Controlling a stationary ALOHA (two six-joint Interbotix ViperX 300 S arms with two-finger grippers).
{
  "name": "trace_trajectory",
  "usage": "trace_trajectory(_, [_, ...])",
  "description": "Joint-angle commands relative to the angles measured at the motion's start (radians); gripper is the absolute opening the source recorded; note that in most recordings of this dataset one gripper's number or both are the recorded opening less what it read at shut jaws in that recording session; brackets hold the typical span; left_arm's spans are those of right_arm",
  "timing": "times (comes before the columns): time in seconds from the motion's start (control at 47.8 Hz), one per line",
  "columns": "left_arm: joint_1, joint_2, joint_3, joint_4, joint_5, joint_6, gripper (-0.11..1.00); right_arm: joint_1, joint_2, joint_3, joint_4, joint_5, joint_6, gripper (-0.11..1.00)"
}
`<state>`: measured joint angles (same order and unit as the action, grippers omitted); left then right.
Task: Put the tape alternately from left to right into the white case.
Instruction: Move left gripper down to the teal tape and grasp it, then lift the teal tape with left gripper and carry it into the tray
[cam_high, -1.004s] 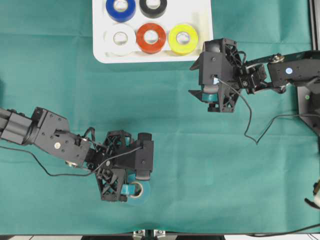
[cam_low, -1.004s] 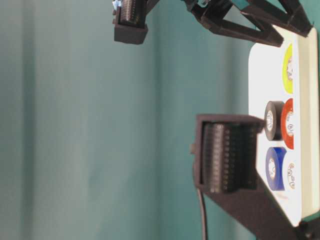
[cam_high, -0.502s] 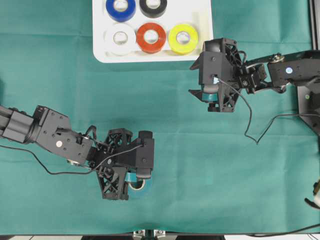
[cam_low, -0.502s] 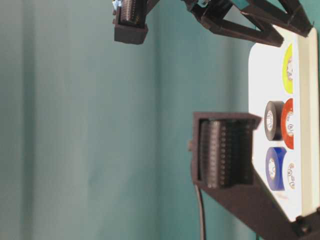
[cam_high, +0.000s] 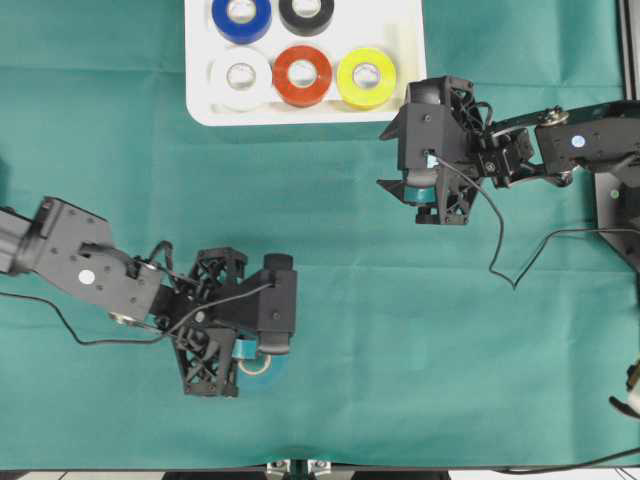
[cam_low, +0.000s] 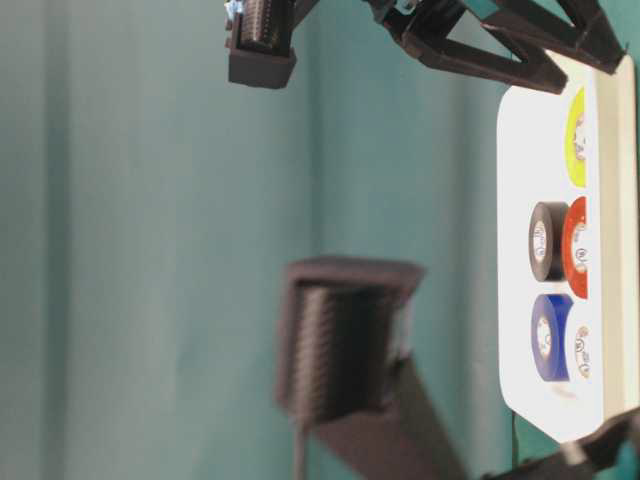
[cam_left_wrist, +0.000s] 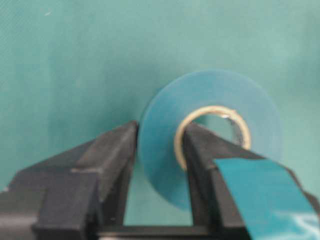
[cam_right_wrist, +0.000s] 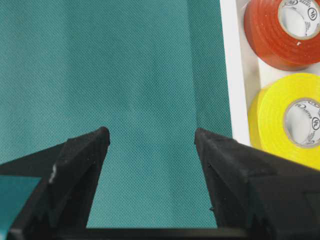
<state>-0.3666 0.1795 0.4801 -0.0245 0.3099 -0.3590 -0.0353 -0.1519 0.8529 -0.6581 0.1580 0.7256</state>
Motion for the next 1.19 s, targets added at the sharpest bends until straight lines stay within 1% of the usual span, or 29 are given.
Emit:
trace_trajectory(0.0, [0.002, -0.067, -0.005, 0.003, 0.014, 0.0, -0.05, 0.003, -0.021, -0.017, -0.002, -0.008, -0.002, 0.78])
trace_trajectory(0.209, [0.005, -0.117, 0.009, 0.003, 0.029, 0.0, -0.05, 0.003, -0.021, -0.018, -0.002, -0.008, -0.002, 0.78])
trace_trajectory(0.439, [0.034, -0.16, 0.038, 0.003, 0.031, 0.0, -0.05, 0.003, -0.021, -0.018, -0.002, -0.008, -0.002, 0.78])
trace_trajectory(0.628, [0.074, -0.196, 0.066, 0.003, 0.029, 0.005, -0.05, 0.003, -0.021, -0.018, -0.003, -0.008, 0.0, 0.78])
trace_trajectory(0.732, [0.103, -0.221, 0.086, 0.005, 0.029, 0.041, -0.05, 0.003, -0.021, -0.018, -0.002, -0.008, 0.0, 0.78])
trace_trajectory(0.858, [0.15, -0.247, 0.107, 0.005, 0.029, 0.106, -0.05, 0.003, -0.021, -0.018, -0.002, -0.008, 0.0, 0.78])
trace_trajectory(1.172, [0.282, -0.273, 0.12, 0.005, 0.031, 0.232, -0.05, 0.003, -0.021, -0.018, -0.003, -0.008, 0.003, 0.78])
